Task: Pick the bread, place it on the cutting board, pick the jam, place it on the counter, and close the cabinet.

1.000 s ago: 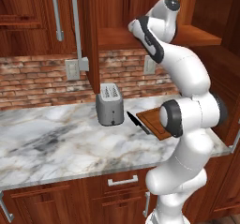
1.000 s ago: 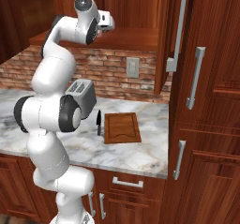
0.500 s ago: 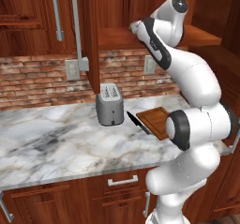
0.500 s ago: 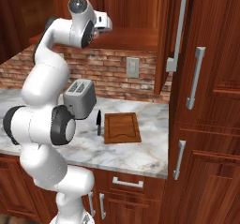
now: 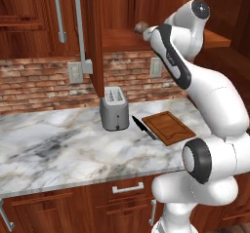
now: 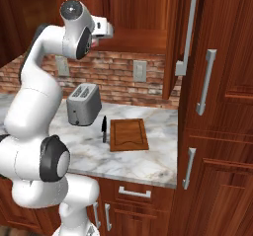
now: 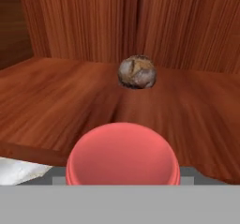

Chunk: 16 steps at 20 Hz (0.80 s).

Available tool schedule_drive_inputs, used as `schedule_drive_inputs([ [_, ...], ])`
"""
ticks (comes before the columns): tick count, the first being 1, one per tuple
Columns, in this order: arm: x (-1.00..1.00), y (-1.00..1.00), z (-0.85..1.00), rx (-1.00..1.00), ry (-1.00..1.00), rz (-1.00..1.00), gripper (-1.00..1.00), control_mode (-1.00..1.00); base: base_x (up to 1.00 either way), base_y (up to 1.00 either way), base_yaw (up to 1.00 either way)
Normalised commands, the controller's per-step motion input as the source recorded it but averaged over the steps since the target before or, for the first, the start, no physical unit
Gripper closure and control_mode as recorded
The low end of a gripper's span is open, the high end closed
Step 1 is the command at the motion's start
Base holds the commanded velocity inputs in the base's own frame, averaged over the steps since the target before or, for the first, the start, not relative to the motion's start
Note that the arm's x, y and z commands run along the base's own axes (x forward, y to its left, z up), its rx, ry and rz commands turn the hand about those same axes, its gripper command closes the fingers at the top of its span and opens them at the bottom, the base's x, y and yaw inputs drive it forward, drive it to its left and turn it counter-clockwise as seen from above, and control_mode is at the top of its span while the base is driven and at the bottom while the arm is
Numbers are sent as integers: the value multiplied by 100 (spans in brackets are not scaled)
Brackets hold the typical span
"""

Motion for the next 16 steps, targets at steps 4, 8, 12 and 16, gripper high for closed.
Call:
schedule_drive_inputs([
  [4,-75,0,0,0,0,0,100,-100,0,0,0],
  [8,-67,0,-6,0,0,0,100,-100,0,0,0],
  [12,-61,0,-14,0,0,0,100,-100,0,0,0],
  [16,-52,8,-29,0,0,0,100,-100,0,0,0],
])
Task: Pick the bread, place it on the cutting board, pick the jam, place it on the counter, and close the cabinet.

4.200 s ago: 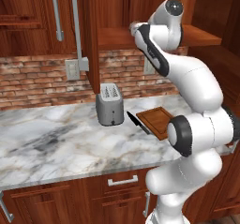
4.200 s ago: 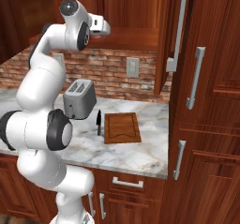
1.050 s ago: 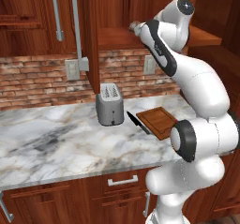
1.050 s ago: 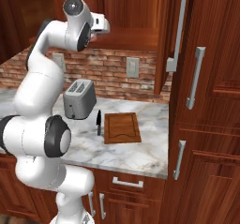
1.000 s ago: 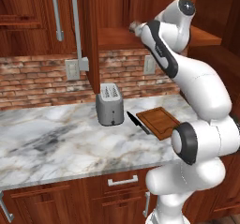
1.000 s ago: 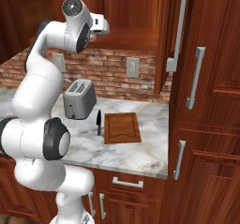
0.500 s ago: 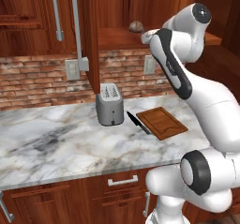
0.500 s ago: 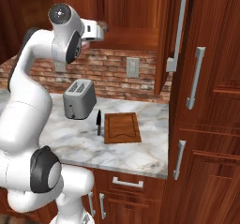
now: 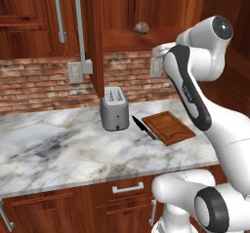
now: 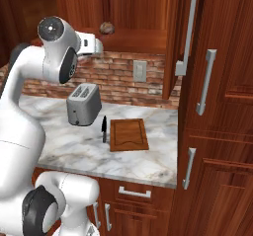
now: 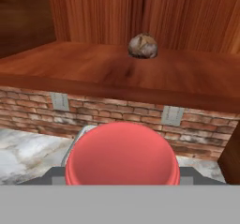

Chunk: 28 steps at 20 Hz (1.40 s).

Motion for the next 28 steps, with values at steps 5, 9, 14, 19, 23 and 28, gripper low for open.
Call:
schedule_drive_inputs([
  [5,-44,19,-33,0,0,0,100,-100,0,0,0],
  [9,-29,24,-33,0,0,0,100,-100,0,0,0],
  [14,-11,36,-33,0,0,0,100,-100,0,0,0],
  [19,-2,38,-23,0,0,0,100,-100,0,0,0],
  [23,0,34,-21,0,0,0,100,-100,0,0,0],
  [28,0,31,-26,0,0,0,100,-100,0,0,0],
])
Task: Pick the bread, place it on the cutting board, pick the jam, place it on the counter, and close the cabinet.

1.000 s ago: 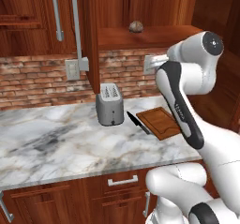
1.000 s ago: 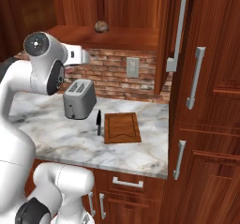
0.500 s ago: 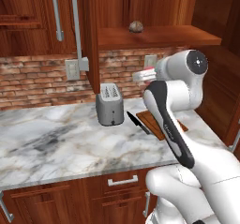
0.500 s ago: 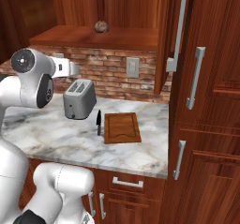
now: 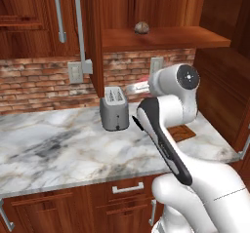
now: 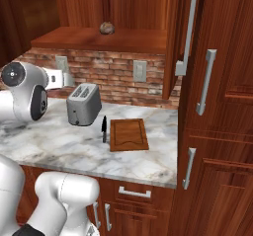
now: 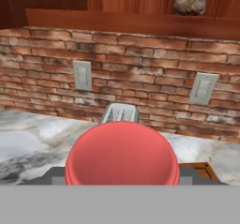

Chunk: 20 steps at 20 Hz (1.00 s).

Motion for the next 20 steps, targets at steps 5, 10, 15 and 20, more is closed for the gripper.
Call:
schedule_drive_inputs([
  [5,0,34,-38,0,0,0,100,-100,0,0,0],
  [10,0,26,-44,0,0,0,100,-100,0,0,0],
  [15,0,23,-39,0,0,0,100,-100,0,0,0],
  [20,0,21,-30,0,0,0,100,-100,0,0,0],
])
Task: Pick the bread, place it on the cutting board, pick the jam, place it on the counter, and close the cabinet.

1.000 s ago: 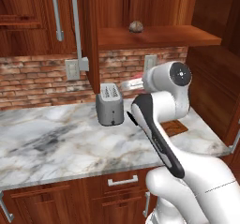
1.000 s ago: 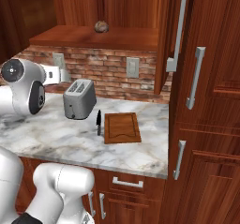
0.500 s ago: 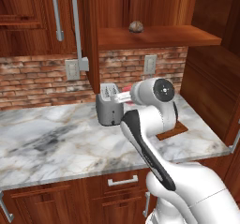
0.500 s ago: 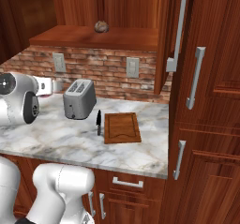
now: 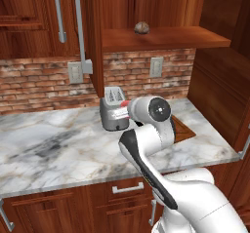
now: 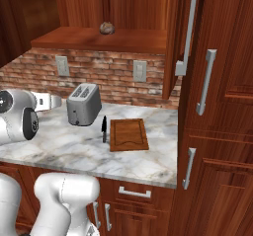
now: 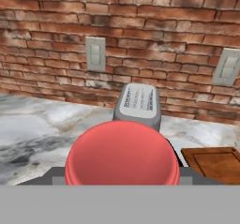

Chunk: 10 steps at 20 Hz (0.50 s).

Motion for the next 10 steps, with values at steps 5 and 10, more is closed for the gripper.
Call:
schedule_drive_inputs([
  [5,0,12,-24,0,0,0,100,-100,0,0,0],
  [10,0,12,-19,0,4,0,100,-100,0,0,0],
])
